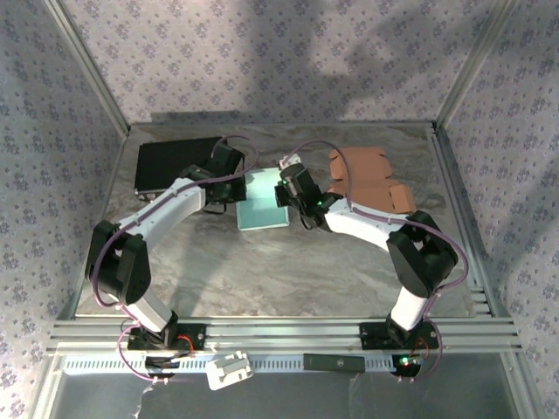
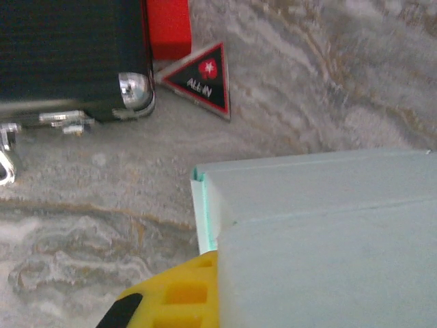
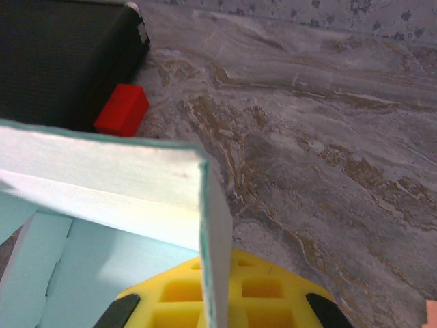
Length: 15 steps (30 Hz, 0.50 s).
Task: Fold the paper box
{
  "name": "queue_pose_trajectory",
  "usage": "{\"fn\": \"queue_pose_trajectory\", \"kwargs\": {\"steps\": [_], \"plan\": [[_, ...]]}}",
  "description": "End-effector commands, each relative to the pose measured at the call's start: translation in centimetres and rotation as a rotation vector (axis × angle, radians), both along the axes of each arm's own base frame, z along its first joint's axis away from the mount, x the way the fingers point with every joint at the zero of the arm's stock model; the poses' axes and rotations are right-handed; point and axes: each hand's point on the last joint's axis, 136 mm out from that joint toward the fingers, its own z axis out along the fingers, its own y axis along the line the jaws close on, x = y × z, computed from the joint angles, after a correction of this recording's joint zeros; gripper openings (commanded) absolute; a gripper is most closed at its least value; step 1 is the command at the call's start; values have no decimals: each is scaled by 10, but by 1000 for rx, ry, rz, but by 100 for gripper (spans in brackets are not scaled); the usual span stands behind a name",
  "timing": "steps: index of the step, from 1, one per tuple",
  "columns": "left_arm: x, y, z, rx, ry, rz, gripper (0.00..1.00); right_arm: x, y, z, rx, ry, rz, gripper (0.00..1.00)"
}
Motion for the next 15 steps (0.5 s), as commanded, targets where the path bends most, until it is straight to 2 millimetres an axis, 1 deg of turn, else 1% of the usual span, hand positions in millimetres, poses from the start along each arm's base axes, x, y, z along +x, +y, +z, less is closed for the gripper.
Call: {"fn": "queue_pose_trajectory", "kwargs": {"steps": [1,7,11,15], "plan": [[23,-29,34,-140,-162,-72,0,-3,37,26,138,-108,121,0],[20,-35,26,-208,-231,-102,0,-14,46,13,180,-173,205,0],[17,-38,19,-229,-276,-120,0,-18,45,5,192,-220,226,0],[12,-39,8,-224,-267,-134,0,-20,44,-5,193,-211,222,0]]}}
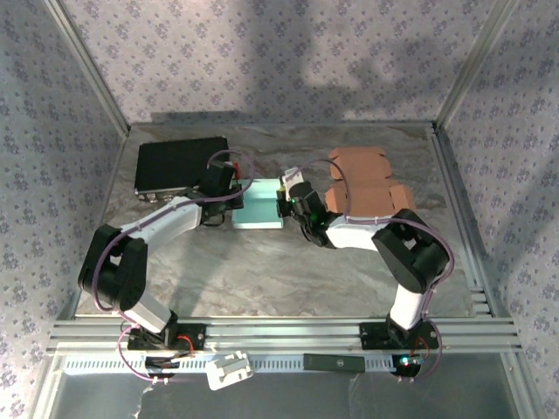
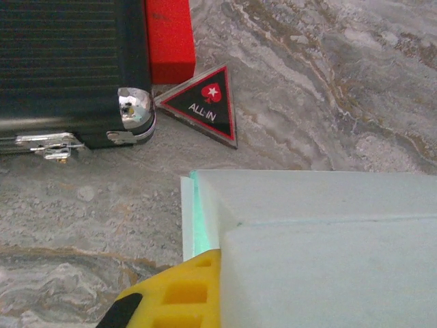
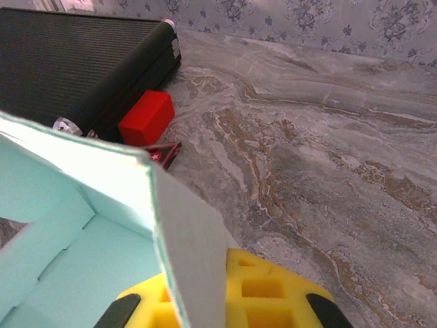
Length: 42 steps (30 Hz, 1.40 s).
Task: Fold the paper box
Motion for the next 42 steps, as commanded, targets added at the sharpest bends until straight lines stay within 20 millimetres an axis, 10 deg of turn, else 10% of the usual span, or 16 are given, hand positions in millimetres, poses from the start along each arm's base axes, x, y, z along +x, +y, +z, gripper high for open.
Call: {"fn": "queue_pose_trajectory", "kwargs": {"steps": [1,15,42], "plan": [[3,-43,37,-148,-126,-136,0,-14,36,24,118,-72,133,0],[-17,-40,37,-176,-95,-109,0,-13,43,37,128,-39,-91,0],[-52,-39,-10,-174,-116,-92,0,-41,23,-21,61,-35,-43,7]]}}
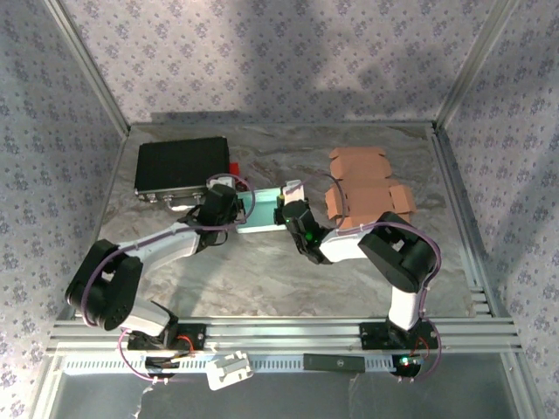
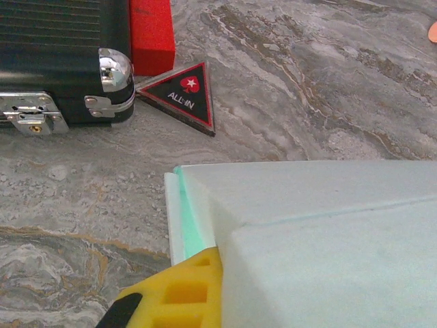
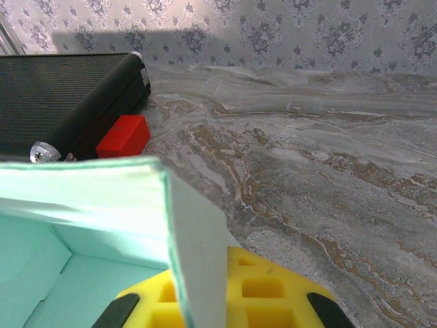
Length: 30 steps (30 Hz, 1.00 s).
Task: Fold the paper box
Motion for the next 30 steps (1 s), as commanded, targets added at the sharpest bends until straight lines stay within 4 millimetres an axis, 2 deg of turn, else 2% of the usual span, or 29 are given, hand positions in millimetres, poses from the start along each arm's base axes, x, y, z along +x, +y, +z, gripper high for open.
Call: {"fn": "queue_pose_trajectory", "kwargs": {"steps": [1,6,10,15,21,25,28,30], "plan": [[-23,-28,-1,-81,25,-109,0,-26,26,-12,-4,52,124,8],[-32,-21,-14,-50,44,-100,0,-33,25,-8,-10,55,113,10],[-36,-21,-15,-26,37,-105,0,-36,26,-3,-11,56,115,17],[-40,-19,-20,29,45,-103,0,-42,25,10,-1,93,130,39],[-42,-18,-24,59,48,-93,0,-60,24,15,45,194,177,57],[-41,-21,-24,73,48,-92,0,-73,22,14,86,266,184,74],[-40,-22,-25,83,51,-88,0,-81,22,17,138,295,188,79],[-40,-23,-25,87,50,-85,0,-85,23,19,160,313,197,89]]}}
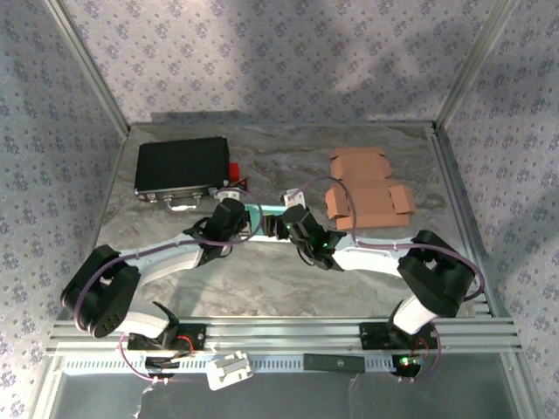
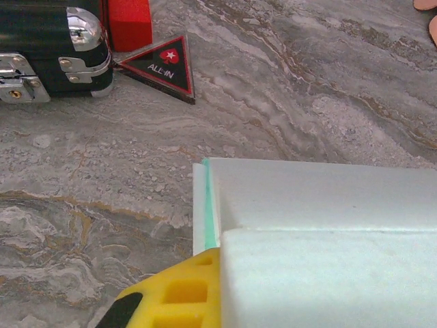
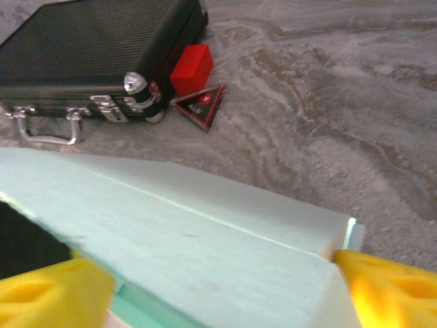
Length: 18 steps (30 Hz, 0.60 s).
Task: Fold the paper box
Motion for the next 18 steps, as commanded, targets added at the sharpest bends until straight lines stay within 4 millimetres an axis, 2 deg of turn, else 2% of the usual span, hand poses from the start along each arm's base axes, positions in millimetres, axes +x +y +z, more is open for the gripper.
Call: {"fn": "queue_pose_trajectory", "kwargs": {"steps": [1,10,18], "plan": [[-14,-9,-17,36,84,-51,0,-19,10,6,77,78,40,89],[-14,-8,-15,43,79,-20,0,-30,-14,6,98,136,-36,92],[-13,-9,-17,48,81,-7,0,-50,-10,27,152,178,34,94]]}}
